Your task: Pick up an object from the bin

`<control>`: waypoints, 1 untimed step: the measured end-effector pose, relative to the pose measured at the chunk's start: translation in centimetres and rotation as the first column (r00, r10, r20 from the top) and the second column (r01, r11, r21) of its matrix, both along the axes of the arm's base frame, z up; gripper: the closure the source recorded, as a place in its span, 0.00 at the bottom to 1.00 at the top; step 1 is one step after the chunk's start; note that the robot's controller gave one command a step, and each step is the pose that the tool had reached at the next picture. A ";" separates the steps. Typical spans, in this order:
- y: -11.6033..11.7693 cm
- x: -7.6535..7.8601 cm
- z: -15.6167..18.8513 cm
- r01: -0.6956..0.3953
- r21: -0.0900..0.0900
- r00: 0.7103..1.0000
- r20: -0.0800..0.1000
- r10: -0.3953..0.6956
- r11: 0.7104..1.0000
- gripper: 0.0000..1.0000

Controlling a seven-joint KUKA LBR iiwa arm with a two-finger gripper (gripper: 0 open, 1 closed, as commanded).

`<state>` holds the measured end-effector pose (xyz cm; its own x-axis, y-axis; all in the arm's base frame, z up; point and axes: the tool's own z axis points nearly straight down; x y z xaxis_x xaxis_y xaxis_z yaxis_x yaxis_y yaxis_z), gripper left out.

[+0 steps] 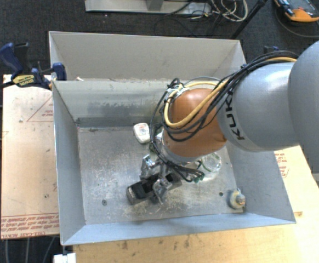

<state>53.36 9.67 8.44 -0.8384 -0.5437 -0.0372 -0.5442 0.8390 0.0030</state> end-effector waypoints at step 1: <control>0.0 0.0 0.0 0.000 0.000 1.000 0.000 0.000 1.000 1.00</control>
Offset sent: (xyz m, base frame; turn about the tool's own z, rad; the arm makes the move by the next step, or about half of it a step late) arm -0.0161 -0.0438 0.1201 -0.1756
